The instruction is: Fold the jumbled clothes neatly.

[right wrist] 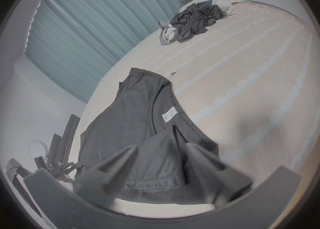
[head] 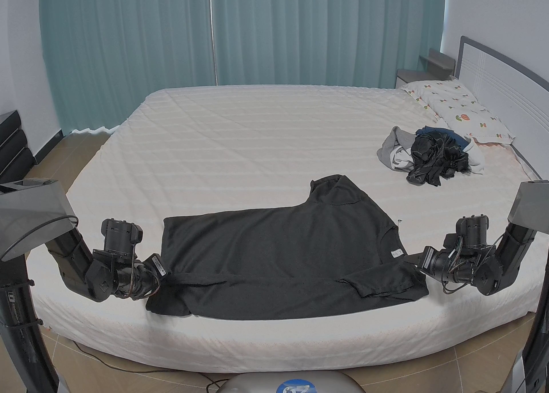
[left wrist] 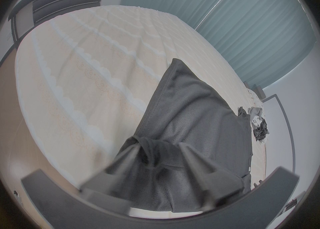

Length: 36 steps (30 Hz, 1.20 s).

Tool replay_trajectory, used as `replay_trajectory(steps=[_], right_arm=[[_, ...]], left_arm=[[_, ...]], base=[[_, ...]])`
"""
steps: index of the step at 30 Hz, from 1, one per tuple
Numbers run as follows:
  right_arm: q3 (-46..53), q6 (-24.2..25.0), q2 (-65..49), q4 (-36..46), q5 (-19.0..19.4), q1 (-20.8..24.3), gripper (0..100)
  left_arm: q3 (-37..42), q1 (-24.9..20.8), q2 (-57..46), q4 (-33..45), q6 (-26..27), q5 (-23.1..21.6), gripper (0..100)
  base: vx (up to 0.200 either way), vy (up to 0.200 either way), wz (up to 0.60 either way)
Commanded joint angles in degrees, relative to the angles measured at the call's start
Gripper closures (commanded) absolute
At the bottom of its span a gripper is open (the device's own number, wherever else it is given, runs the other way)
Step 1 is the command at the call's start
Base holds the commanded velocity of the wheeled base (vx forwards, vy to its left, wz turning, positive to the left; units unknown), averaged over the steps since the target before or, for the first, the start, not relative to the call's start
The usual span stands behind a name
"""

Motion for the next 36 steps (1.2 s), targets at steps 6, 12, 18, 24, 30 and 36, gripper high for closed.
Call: replay_trajectory(steps=[6,12,18,24,30,36], right_arm=[[4.41,5.74,-0.90,-8.59,-1.07,-1.04,0],[10.12,6.71,-3.80,-11.14,-2.56,-2.98,0],[13.64,15.50,-6.70,-11.32,-6.87,-3.15,0],[15.22,21.65,-6.26,-11.50,-6.69,-3.07,0],[16.71,23.06,-6.08,-11.41,-6.43,-2.63,0],[17.50,23.15,-6.52,-11.41,-6.43,-1.31,0]], left_arm=[[0.49,1.53,-0.84,-0.10,0.02,-0.34,0],[1.28,4.43,-4.97,0.43,0.81,-3.15,0],[1.54,5.66,-7.78,0.52,2.30,-3.15,0],[1.54,5.93,-8.40,0.52,2.13,-2.45,0],[2.86,5.66,-8.75,0.69,2.48,-2.54,0],[4.09,5.75,-8.49,0.87,3.01,-2.54,0]], base=[[0.000,0.000,0.00],[0.000,0.000,0.00],[0.000,0.000,0.00],[0.000,0.000,0.00],[0.000,0.000,0.00],[0.000,0.000,0.00]])
